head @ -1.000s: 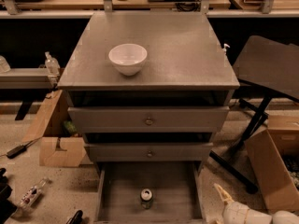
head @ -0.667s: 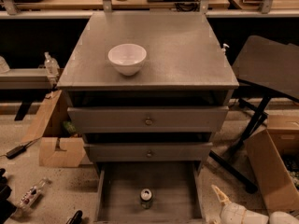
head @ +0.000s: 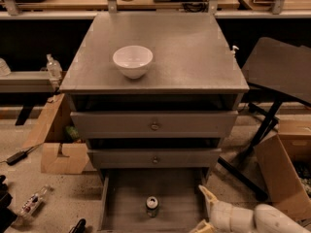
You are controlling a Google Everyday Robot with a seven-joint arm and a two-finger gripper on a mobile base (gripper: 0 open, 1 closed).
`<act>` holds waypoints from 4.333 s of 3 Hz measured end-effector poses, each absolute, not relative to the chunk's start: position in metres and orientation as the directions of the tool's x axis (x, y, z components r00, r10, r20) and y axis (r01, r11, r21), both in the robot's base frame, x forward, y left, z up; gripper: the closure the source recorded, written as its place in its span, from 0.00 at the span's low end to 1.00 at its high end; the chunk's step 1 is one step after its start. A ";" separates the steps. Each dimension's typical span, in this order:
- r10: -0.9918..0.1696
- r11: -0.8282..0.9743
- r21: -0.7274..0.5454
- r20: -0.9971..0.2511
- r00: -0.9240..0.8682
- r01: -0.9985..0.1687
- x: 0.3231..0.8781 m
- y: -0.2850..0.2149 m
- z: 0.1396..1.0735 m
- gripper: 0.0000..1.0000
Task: Pick green can from bottom drawer and place on counter
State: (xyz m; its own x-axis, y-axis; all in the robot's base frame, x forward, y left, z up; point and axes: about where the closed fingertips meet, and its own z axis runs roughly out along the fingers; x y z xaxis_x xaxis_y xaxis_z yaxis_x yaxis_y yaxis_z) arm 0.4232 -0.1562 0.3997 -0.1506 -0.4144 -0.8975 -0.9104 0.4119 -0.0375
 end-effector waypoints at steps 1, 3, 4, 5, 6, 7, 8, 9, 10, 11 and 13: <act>-0.395 0.312 -0.053 -0.915 -0.079 -0.949 0.459 -0.111 0.357 0.00; -0.343 0.223 -0.058 -0.939 -0.023 -0.973 0.487 -0.063 0.294 0.00; -0.333 0.198 -0.065 -0.943 -0.005 -0.978 0.498 -0.042 0.273 0.00; -0.335 0.185 -0.072 -0.942 0.006 -0.980 0.512 -0.025 0.255 0.00; -0.348 0.184 -0.071 -0.937 0.003 -0.980 0.520 -0.016 0.236 0.00; -0.382 0.181 -0.073 -0.924 -0.001 -0.981 0.529 -0.010 0.216 0.00; -0.403 0.181 -0.066 -0.915 -0.013 -0.981 0.534 -0.008 0.196 0.00; -0.401 0.176 -0.049 -0.916 -0.026 -0.983 0.528 -0.001 0.181 0.14; -0.397 0.175 -0.033 -0.917 -0.039 -0.984 0.515 0.008 0.175 0.39; -0.391 0.194 -0.024 -0.919 -0.055 -0.981 0.502 0.007 0.197 0.62; -0.342 0.300 0.006 -0.933 -0.114 -0.954 0.477 -0.046 0.332 1.00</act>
Offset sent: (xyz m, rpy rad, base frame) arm 0.0745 0.0967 -0.1255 0.1156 -0.0625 0.2215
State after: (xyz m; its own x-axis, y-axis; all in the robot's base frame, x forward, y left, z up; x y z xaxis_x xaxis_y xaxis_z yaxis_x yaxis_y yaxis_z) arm 0.4765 -0.0459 0.3321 -0.1136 -0.3423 -0.9327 -0.9541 0.2996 0.0062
